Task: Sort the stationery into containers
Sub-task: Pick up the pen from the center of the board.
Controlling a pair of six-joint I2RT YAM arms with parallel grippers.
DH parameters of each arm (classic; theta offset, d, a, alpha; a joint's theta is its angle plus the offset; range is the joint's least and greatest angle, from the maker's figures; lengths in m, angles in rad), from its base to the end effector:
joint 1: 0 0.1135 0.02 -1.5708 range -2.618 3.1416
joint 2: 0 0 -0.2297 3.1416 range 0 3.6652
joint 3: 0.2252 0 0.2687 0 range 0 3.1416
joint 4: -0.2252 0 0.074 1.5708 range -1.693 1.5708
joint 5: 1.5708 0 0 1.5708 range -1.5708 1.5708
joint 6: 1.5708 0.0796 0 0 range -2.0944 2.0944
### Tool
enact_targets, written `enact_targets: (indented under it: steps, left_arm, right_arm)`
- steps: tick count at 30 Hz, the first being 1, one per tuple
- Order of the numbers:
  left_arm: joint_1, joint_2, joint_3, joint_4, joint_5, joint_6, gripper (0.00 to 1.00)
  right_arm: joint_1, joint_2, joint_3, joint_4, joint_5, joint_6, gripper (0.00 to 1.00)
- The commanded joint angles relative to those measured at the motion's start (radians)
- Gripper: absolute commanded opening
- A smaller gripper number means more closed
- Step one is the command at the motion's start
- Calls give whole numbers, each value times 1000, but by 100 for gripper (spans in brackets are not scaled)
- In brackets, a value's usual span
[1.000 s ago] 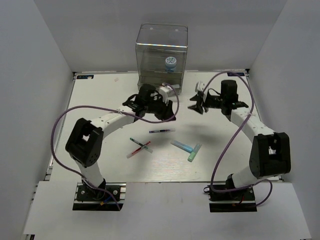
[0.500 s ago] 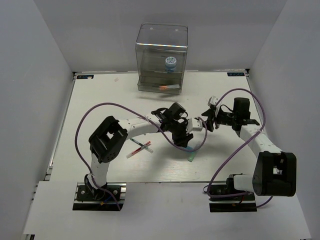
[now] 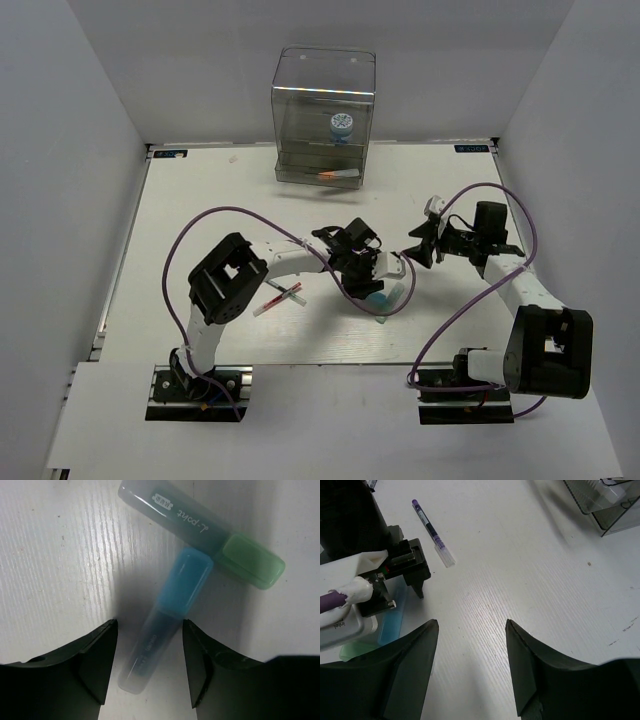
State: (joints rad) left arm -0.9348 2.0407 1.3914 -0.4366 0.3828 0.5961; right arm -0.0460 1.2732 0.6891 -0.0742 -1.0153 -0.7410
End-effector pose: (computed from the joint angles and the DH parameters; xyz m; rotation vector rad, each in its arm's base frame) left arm 0.2361 -0.3699 0.0769 1.9366 1.8313 -0.6195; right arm 0.2988 0.0539 0.1678 -1.1219 1.5916 0.6116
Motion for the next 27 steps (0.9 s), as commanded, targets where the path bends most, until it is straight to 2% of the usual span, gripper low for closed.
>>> enact_targets:
  steps: [1, 4, 5, 6, 7, 11, 13, 21, 27]
  left_arm:
    - [-19, 13, -57, 21, -142, 8, 64]
    - [-29, 13, -69, 32, -154, -31, 55]
    - [-29, 13, -69, 32, -154, -57, 43]
    - [-29, 13, -69, 32, -154, -67, 36]
    - [-29, 13, -69, 32, -154, -79, 22]
    - [2, -37, -78, 76, -111, -154, 3]
    - [2, -66, -88, 110, -111, -188, 0]
    - [40, -163, -117, 153, -232, -197, 0]
    - [128, -260, -144, 240, -277, -164, 0]
  right_arm:
    - [-12, -25, -10, 17, -43, -8, 62]
    - [-15, -26, -10, -2, -49, -20, 62]
    - [-18, -23, -8, -21, -57, -29, 62]
    - [-18, -24, -5, -27, -55, -40, 62]
    - [-18, -26, -5, -36, -55, -46, 62]
    - [-26, -24, -2, -71, -75, -101, 62]
    - [-28, -20, 1, -105, -80, -124, 62]
    - [-34, -18, 7, -147, -89, -193, 62]
    - [-29, -12, -5, -205, -88, -287, 62]
